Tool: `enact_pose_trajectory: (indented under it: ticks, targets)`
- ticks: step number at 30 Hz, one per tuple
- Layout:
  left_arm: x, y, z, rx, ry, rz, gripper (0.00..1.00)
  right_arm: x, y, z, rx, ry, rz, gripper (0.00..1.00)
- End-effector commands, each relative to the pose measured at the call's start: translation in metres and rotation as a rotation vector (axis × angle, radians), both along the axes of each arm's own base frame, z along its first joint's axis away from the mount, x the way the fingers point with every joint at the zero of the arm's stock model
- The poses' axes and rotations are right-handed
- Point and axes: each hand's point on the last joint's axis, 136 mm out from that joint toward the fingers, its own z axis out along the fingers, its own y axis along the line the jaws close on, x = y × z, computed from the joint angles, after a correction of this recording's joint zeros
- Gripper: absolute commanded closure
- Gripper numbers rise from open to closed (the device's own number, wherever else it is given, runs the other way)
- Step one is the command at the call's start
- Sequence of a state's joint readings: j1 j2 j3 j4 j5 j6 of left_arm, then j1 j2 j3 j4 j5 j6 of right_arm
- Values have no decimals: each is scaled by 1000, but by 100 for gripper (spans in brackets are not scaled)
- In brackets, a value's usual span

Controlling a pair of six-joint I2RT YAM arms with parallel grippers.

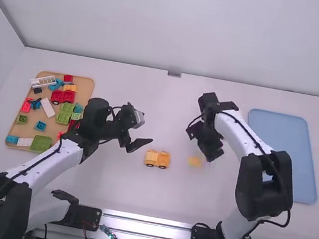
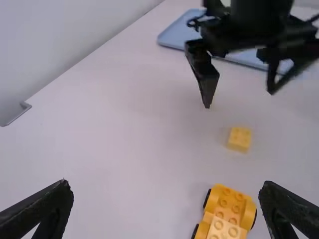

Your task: Assemble lego blocks to make yellow taxi

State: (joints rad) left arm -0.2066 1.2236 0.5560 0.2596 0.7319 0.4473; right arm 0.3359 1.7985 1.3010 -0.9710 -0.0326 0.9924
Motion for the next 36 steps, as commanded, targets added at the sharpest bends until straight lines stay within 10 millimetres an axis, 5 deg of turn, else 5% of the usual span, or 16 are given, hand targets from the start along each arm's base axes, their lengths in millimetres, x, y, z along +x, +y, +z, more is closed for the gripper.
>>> enact_pose_trajectory:
  ticks: [1,7,14,18,25,31,36]
  targets:
    - [-3,0,3,-9,-7,-7,1,16,0,20,-6,-95,501,1]
    - [-2,1,3,-8,-9,-4,1,50,-28,26,-242,-175,963,1]
    - [3,0,10,-9,-56,-1,1,43,-34,17,-235,-122,1288,1]
    - [-1,1,3,0,-19,0,1,42,-8,8,-82,-231,1595,1]
    - [-25,-10,-5,33,-73,-183,1,-4,37,14,384,-635,2143,1]
    - [-34,-16,-17,34,-75,-272,1,-12,36,22,470,-991,2236,1]
    - [-40,-23,-31,14,-90,-365,1,-16,21,10,419,-1178,2236,1]
